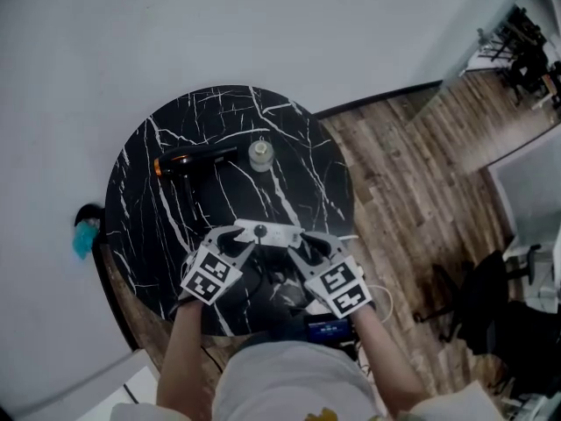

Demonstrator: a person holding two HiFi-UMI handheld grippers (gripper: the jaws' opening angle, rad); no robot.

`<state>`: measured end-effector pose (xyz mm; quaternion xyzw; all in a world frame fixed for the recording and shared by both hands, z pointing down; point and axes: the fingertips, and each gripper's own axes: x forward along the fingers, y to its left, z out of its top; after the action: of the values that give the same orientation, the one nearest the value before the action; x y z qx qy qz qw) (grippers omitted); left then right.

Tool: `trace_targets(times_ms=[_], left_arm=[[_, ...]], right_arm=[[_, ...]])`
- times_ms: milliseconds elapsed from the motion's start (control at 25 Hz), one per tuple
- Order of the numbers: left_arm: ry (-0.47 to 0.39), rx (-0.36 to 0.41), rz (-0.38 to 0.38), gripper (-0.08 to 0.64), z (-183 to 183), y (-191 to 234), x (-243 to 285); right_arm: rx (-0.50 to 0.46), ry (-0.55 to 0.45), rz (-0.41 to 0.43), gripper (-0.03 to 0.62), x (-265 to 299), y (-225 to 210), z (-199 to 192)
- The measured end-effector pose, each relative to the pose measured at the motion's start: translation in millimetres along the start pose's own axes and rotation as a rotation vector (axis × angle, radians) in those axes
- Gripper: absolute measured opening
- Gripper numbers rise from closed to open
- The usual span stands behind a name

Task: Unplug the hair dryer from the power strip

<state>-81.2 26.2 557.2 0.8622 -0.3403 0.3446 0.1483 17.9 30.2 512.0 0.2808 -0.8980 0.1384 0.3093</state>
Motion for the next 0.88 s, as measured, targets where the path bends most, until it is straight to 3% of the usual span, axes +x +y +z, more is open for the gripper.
trace_targets(times_ms=[160,280,480,880], left_arm=[[0.057,0.074,-0.068,0.115,-1,-1,13],[0.105,0.132,-0.109,0.115,-2,-1,21],[0.148,0.189,-0.157,0.115,-1,2,28],[0.238,0.276,-0.245,0.115,-9,-1,45]], right_arm=[[-0.003,0.067,0.08,0.13,20,6,-10],[-0.056,0.146,0.123,0.15,35,9,-21],[-0.14,0.213,0.136,0.15,53,7,-31],[-0.149,0.34,0.172,0.15,75,2,-56]])
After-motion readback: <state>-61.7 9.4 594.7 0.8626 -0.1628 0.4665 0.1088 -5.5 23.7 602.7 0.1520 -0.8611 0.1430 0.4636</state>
